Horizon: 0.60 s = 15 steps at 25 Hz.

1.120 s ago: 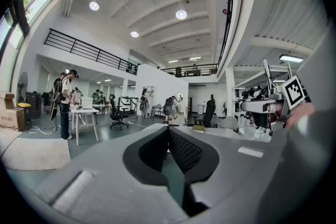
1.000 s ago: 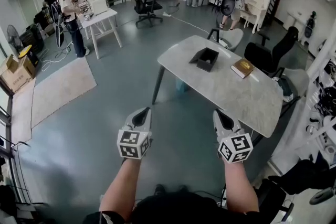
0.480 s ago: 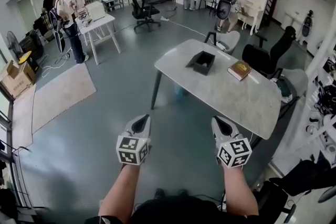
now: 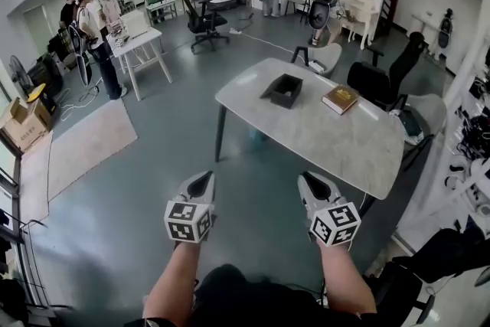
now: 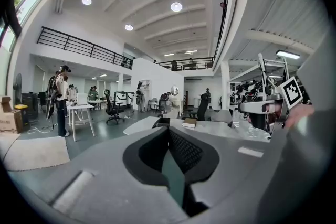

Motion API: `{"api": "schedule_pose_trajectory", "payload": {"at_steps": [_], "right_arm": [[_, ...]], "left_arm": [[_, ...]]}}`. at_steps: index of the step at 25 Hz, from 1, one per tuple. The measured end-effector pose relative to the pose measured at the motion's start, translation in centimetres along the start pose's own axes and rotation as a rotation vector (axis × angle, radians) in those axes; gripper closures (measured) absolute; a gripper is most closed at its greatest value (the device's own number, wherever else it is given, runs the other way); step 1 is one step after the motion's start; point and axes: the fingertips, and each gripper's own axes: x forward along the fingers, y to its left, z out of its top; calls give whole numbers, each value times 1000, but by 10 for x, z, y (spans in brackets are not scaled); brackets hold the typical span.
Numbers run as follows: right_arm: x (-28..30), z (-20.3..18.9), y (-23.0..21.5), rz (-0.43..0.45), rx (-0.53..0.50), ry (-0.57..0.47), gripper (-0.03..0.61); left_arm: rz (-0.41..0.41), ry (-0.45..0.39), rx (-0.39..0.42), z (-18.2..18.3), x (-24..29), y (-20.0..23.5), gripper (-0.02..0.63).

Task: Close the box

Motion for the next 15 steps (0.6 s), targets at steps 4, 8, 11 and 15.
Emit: {"api": "schedule_pose_trajectory", "payload": {"at_steps": [4,8,11,15], "right_arm": [[1,-15,-4,32,12,48,540],[18,-22,-10,41,19,63,540],[43,-21,-15,45,18,69,540],[88,-21,-27,47,11,82,540]], "left_arm": [[11,19,-27,-10,13,-2,603],[-3,15,-42,-13,35,5,603],[-14,6,-29,-8,56,18,603],[-25,-2,-18,-2,94,45,603]]}}
